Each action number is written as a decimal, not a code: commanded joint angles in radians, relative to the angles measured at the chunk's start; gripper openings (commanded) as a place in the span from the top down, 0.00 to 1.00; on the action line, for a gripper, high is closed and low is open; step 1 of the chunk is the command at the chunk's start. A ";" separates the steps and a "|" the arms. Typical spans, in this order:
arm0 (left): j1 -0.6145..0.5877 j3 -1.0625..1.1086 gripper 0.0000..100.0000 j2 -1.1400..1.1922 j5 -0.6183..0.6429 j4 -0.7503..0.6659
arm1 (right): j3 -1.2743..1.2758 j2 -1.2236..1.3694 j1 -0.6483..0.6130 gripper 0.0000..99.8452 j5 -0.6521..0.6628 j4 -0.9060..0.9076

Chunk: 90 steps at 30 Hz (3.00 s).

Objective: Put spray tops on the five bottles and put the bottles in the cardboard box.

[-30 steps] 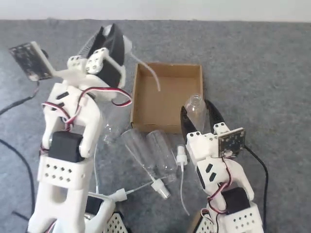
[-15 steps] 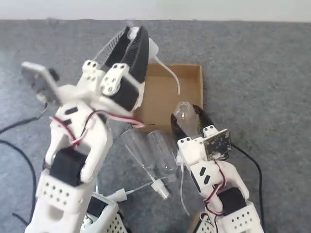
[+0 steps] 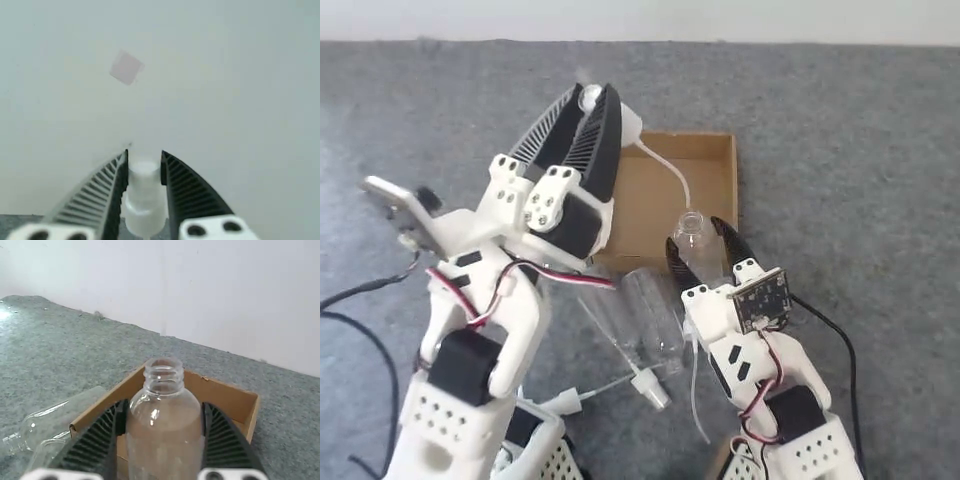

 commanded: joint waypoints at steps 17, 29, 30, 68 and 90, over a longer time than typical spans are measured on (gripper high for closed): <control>0.014 0.140 0.99 -0.017 -0.012 -0.143 | -0.028 -0.010 -0.002 0.92 0.015 -0.022; 0.038 0.183 0.99 -0.015 -0.091 -0.137 | -0.028 -0.010 -0.002 0.92 0.017 -0.022; 0.054 0.191 0.99 -0.015 -0.109 -0.137 | -0.028 -0.010 -0.002 0.92 0.017 -0.022; 0.184 0.202 0.99 0.161 -0.233 -0.069 | -0.032 -0.010 -0.001 0.92 0.017 -0.022; 0.235 0.240 0.99 0.163 -0.293 -0.005 | -0.037 -0.012 0.061 0.92 0.015 -0.022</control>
